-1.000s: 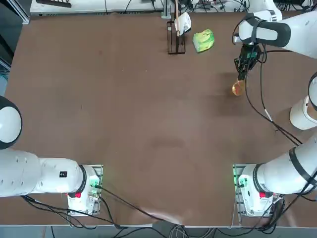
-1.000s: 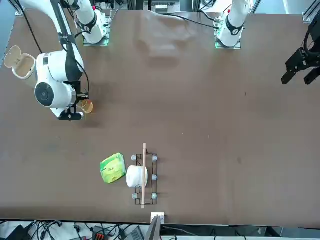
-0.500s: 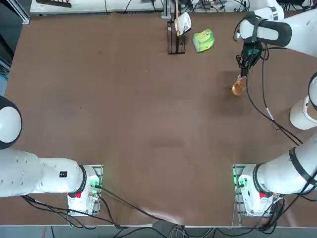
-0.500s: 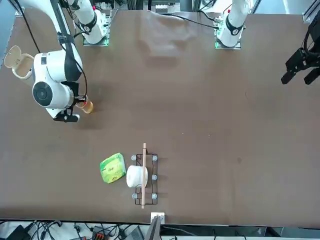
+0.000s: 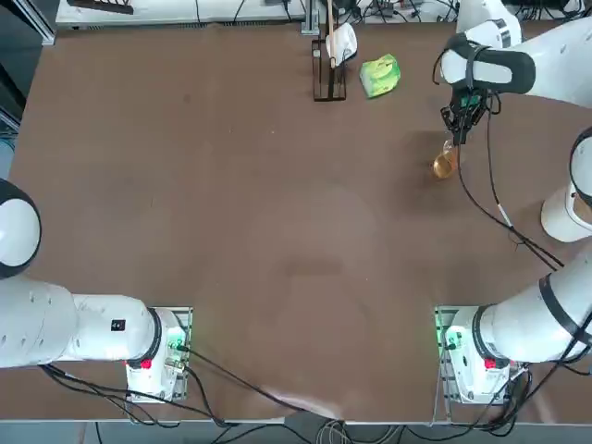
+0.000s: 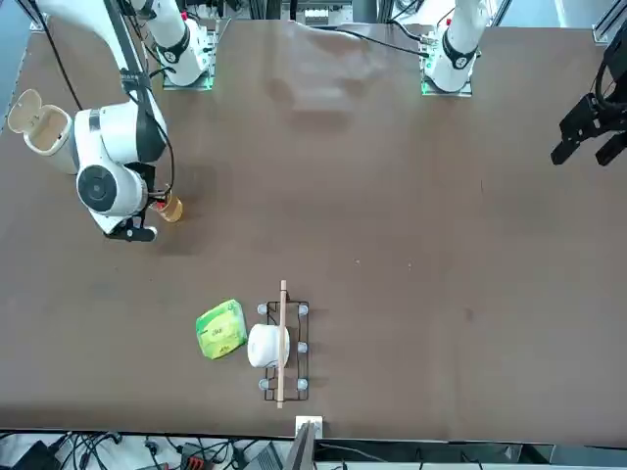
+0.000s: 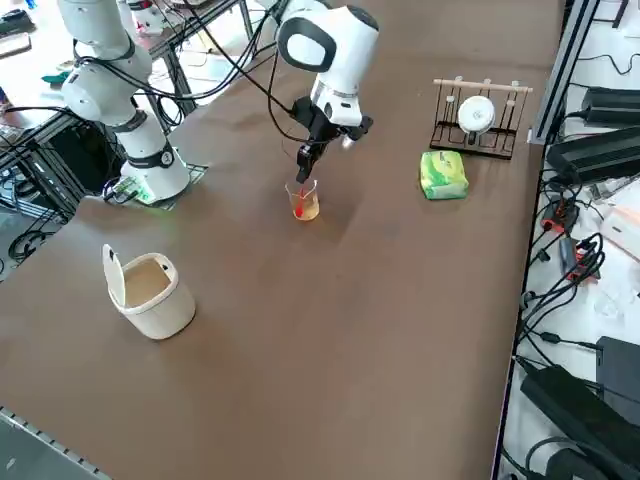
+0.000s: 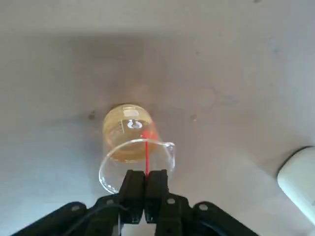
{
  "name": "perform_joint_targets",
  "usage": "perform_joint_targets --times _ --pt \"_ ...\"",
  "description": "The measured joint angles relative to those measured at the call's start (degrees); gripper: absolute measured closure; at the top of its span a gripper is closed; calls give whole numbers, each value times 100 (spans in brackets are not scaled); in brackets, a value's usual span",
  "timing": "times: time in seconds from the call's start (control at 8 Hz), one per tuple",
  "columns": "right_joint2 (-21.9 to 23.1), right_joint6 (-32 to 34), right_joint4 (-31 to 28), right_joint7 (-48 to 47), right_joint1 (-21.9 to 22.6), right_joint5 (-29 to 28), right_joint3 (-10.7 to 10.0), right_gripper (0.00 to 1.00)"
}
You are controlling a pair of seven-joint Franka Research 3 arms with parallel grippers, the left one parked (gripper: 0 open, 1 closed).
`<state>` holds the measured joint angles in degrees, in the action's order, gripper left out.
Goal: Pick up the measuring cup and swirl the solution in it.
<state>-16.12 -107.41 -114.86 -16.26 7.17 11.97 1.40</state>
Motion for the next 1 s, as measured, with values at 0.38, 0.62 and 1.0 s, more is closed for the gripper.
perform_joint_targets --times 0.38,0.62,1.0 --pt "-20 2 83 -29 49 10 7 56" --pt "-15 42 115 -35 155 9 24 21" --pt "55 149 279 -38 351 9 43 0"
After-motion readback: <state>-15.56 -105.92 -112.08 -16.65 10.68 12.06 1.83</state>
